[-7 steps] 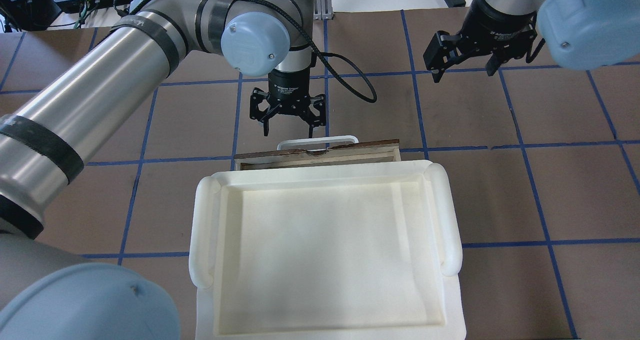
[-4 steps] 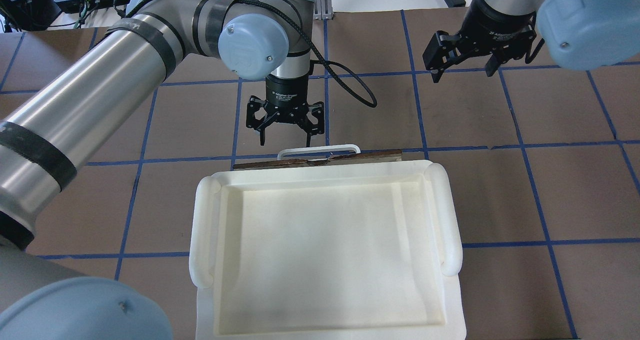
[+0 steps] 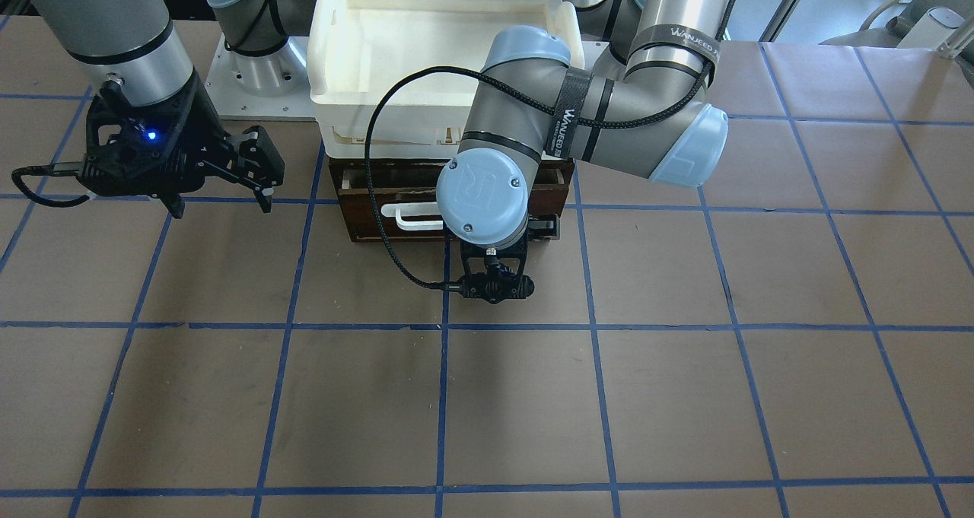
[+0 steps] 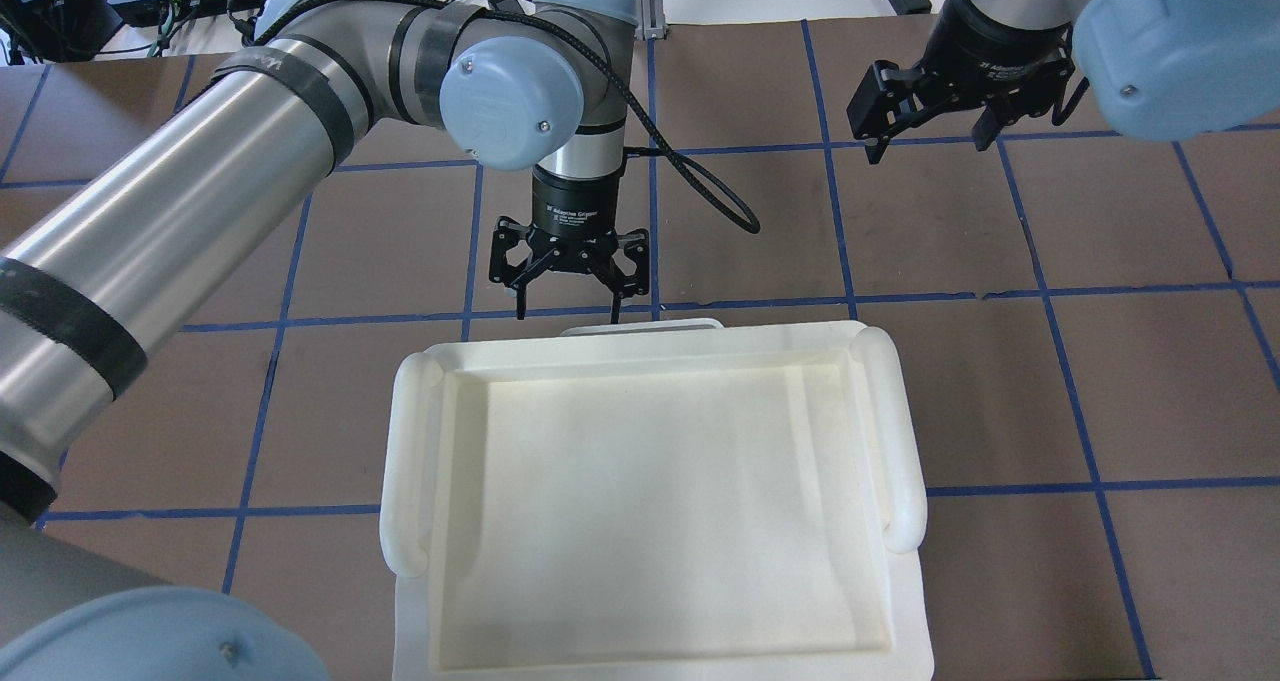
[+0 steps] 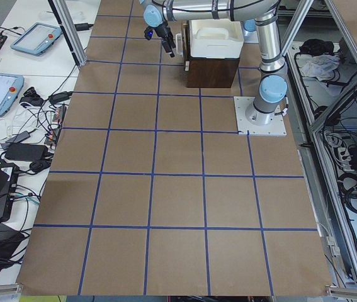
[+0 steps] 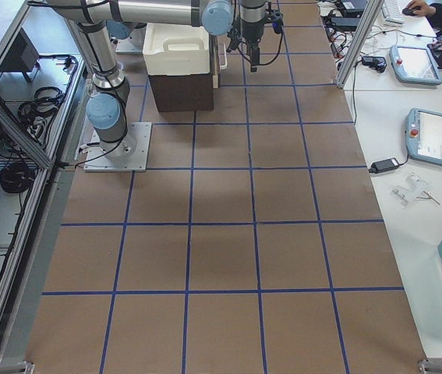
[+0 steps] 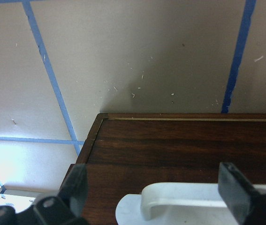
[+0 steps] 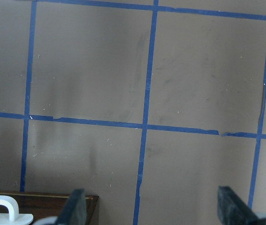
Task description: Put scissors in drawer and close it
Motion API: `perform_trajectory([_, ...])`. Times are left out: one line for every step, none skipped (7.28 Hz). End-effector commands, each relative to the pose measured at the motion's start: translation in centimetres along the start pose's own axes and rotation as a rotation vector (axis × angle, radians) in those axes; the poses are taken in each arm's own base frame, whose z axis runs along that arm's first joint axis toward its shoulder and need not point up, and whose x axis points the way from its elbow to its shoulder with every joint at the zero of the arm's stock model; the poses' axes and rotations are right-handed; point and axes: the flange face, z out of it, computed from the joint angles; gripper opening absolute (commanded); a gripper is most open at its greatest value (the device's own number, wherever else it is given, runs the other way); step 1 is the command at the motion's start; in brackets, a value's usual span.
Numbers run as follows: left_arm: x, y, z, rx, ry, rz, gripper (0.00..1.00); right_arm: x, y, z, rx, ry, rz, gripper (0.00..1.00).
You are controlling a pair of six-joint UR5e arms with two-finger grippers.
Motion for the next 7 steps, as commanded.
perform_trajectory([-0.1,0.5,-0.1,-0.002,-0.003,-0.006,1.00,0.0,0.0,0.0,0.002,0.005,-0.006,1.00])
perform_trajectory([-0.1,0.8,0.5,-0.014,-0.007,-0.006,1.00,0.1,-0.1,0.0,0.002,0.006,-0.005,1.00])
perform_trajectory([-0.1,1.3,1.1,-0.026,-0.010,-0.004,1.00,0.0,-0.1,0.1,0.000,0.003,-0.004,1.00])
perform_trajectory([-0.2,1.5,1.3,-0.029,-0.011,-0.004,1.00,0.0,-0.1,0.2,-0.001,0.003,-0.004,1.00])
perform_trajectory([0.0,1.8,1.0,-0.031,0.017,-0.006,1.00,-0.1,0.0,0.0,0.005,-0.007,-0.005,1.00])
perform_trajectory([0.0,2.2,0.8,-0.038,0.031,-0.017,1.00,-0.1,-0.1,0.1,0.001,-0.006,-0.004,1.00])
perform_trajectory([-0.1,2.4,0.9,-0.052,0.026,-0.020,1.00,0.0,-0.1,0.2,-0.004,-0.002,-0.003,1.00])
